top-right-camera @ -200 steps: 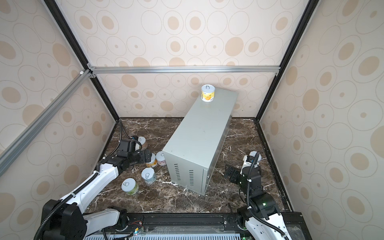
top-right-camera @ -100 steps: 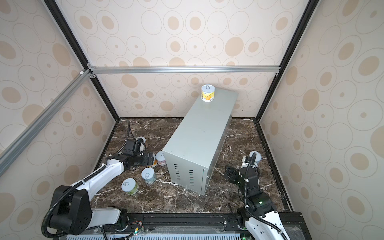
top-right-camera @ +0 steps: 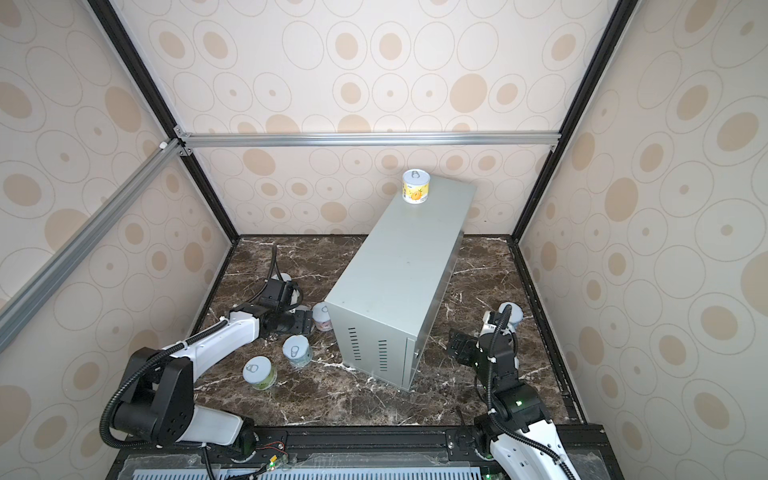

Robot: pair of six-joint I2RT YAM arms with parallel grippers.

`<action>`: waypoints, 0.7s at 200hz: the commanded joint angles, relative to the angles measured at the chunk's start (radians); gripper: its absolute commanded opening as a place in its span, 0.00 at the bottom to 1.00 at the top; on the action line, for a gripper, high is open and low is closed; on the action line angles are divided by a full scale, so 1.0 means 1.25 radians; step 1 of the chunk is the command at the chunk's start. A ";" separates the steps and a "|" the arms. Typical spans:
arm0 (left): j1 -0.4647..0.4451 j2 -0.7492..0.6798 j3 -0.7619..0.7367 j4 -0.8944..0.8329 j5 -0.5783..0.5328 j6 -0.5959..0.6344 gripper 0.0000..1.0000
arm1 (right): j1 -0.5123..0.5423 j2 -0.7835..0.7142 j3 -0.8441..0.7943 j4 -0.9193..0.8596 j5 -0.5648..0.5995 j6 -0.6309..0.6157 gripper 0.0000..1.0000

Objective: Place and organize the canned foods onto the counter

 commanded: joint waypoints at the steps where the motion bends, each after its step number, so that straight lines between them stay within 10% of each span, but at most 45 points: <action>1: -0.005 0.020 0.038 -0.009 -0.022 0.018 0.90 | 0.000 0.011 -0.011 0.021 -0.010 0.007 0.99; 140: -0.005 0.140 0.095 0.008 -0.035 0.022 0.82 | -0.001 0.046 -0.020 0.055 -0.042 0.011 0.99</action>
